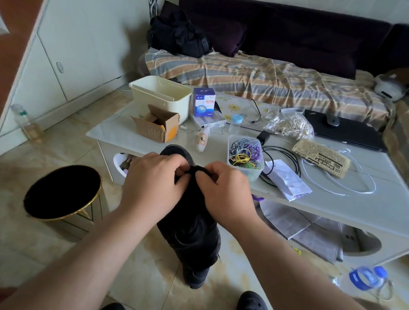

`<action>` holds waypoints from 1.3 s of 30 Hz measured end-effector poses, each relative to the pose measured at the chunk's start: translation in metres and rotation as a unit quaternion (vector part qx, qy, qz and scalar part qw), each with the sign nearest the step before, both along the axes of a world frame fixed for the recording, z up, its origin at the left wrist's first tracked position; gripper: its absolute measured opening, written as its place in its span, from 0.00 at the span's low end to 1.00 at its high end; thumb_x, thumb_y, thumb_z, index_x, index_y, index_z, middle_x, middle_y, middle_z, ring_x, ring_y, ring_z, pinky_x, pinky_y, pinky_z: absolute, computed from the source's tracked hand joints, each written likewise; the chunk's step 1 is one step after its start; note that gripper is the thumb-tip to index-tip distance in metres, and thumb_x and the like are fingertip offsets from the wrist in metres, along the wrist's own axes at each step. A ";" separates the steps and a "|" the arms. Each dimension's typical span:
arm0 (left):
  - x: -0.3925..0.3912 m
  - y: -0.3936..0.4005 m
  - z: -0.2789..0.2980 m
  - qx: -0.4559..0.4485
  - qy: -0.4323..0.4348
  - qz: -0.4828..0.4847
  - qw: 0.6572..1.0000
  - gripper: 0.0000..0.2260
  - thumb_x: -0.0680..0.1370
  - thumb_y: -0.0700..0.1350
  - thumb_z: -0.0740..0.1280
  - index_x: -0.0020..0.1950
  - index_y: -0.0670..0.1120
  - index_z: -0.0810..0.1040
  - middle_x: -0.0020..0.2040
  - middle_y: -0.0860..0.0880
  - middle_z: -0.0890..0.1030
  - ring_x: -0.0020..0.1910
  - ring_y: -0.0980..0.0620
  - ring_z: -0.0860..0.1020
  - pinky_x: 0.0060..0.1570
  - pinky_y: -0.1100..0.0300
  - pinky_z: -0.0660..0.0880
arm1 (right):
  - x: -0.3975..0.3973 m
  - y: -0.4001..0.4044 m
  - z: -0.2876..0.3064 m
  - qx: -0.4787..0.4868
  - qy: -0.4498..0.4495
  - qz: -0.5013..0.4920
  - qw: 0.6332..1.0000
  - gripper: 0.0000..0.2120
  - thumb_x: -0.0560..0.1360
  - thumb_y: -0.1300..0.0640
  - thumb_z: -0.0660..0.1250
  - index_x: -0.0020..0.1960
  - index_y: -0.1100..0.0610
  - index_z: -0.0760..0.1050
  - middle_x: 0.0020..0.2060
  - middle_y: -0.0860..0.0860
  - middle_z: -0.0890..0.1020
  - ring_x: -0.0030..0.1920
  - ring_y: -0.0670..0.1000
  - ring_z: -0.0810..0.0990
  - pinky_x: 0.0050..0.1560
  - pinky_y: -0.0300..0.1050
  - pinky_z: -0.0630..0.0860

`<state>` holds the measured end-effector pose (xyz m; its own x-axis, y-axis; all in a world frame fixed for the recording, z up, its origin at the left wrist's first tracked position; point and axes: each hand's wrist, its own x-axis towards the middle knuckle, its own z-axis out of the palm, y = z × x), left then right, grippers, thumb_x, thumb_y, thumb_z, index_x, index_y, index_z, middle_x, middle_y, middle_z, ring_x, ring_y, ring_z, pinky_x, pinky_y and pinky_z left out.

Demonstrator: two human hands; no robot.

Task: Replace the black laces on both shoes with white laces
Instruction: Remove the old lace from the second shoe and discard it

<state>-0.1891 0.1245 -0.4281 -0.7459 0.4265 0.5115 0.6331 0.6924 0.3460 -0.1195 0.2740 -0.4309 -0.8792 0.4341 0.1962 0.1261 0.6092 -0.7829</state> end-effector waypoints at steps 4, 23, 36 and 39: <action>0.002 0.003 -0.004 -0.026 -0.018 -0.045 0.998 0.11 0.75 0.50 0.65 0.47 0.53 0.87 0.38 0.53 0.83 0.42 0.44 0.80 0.45 0.50 0.75 | -0.001 0.004 0.000 -0.003 -0.001 -0.007 1.000 0.08 0.77 0.48 0.68 0.44 0.51 0.80 0.35 0.48 0.82 0.41 0.53 0.79 0.41 0.49 0.77; 0.003 -0.003 0.008 -0.012 -0.083 -0.030 0.996 0.13 0.79 0.64 0.66 0.51 0.59 0.87 0.38 0.53 0.83 0.43 0.48 0.80 0.44 0.51 0.76 | 0.001 0.011 -0.002 0.117 0.094 0.029 0.988 0.09 0.79 0.51 0.68 0.43 0.55 0.80 0.34 0.50 0.80 0.37 0.53 0.76 0.39 0.52 0.74; 0.016 -0.017 0.033 0.392 -0.194 -0.176 0.882 0.09 0.78 0.47 0.63 0.41 0.56 0.81 0.42 0.42 0.83 0.42 0.45 0.79 0.46 0.50 0.74 | -0.002 0.028 -0.007 0.036 0.003 -0.033 0.999 0.08 0.81 0.50 0.67 0.48 0.53 0.82 0.35 0.48 0.81 0.39 0.51 0.79 0.40 0.46 0.73; 0.014 -0.012 0.026 0.246 -0.217 -0.074 0.942 0.06 0.77 0.53 0.64 0.53 0.56 0.76 0.47 0.58 0.83 0.43 0.53 0.81 0.48 0.54 0.76 | 0.001 0.024 -0.006 0.056 0.030 -0.028 0.998 0.09 0.81 0.50 0.68 0.48 0.54 0.82 0.37 0.49 0.82 0.39 0.52 0.78 0.42 0.47 0.74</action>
<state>-0.1747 0.1122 -0.4023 -0.8813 0.3340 0.3342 0.4348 0.2963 0.8504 -0.1187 0.2984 -0.4365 -0.8399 0.4541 0.2971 0.1171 0.6863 -0.7178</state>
